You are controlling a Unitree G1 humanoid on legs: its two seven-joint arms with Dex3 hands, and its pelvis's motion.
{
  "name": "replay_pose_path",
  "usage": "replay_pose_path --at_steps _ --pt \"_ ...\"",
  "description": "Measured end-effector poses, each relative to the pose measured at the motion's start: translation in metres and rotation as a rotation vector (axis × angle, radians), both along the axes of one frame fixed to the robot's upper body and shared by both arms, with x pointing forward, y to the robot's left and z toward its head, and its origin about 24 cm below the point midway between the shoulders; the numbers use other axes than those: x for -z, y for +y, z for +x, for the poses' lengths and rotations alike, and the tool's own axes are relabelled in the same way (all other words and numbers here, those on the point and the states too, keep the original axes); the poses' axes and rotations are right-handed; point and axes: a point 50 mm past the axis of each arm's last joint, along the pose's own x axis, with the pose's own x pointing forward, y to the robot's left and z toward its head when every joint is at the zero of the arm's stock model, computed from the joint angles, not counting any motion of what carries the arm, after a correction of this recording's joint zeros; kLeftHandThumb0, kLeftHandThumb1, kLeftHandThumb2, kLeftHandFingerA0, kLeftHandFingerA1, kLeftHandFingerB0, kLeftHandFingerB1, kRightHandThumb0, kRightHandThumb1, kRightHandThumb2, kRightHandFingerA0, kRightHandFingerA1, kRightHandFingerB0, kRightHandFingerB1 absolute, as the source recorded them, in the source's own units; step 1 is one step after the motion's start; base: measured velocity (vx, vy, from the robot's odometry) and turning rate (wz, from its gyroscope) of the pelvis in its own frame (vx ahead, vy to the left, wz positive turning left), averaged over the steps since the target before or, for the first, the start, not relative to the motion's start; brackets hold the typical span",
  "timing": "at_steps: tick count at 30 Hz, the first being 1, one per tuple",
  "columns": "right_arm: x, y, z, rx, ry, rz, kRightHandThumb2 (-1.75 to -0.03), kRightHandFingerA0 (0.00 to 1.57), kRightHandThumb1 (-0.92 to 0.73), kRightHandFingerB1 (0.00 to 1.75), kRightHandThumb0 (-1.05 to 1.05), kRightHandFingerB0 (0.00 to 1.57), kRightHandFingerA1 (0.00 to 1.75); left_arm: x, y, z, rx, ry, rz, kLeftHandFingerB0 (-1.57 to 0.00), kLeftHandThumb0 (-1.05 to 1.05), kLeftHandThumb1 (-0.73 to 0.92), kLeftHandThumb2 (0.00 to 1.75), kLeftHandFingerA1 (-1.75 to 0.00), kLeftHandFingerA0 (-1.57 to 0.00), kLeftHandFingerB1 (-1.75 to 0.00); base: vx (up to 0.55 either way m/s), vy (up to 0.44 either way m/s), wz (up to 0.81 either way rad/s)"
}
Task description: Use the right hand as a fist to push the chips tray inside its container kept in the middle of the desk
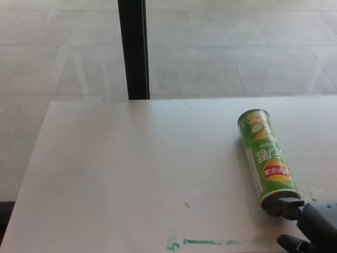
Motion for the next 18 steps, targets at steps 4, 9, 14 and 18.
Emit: replay_pose_path --at_steps 4,9,14,18 --pt "-0.011 0.004 -0.008 -0.043 0.017 0.013 -1.03 0.8 -0.63 0.62 -0.48 0.5 0.87 0.0 0.0 0.0 0.0 0.0 0.0 -0.41 -0.69 0.92 0.72 -0.61 -0.5 -0.5 0.0 0.0 0.0" --pt "-0.026 0.003 -0.018 -0.082 0.041 0.027 -1.02 0.78 -0.64 0.61 -0.5 0.44 0.86 0.0 0.0 0.0 0.0 -0.002 -0.001 -0.43 -0.69 0.92 0.73 -0.62 -0.54 -0.5 0.0 0.0 0.0" --pt "-0.045 -0.007 -0.023 -0.068 0.039 0.047 -1.01 0.78 -0.63 0.62 -0.47 0.47 0.88 0.0 0.0 0.0 0.0 -0.001 -0.001 -0.4 -0.69 0.92 0.72 -0.62 -0.53 -0.48 0.0 0.0 0.0" --pt "-0.061 -0.024 -0.023 -0.011 0.006 0.065 -0.62 0.87 -0.73 0.49 -0.48 0.61 1.06 0.0 0.0 0.0 0.0 0.0 -0.001 -0.38 -0.69 0.92 0.73 -0.6 -0.53 -0.45 0.0 0.0 0.0"
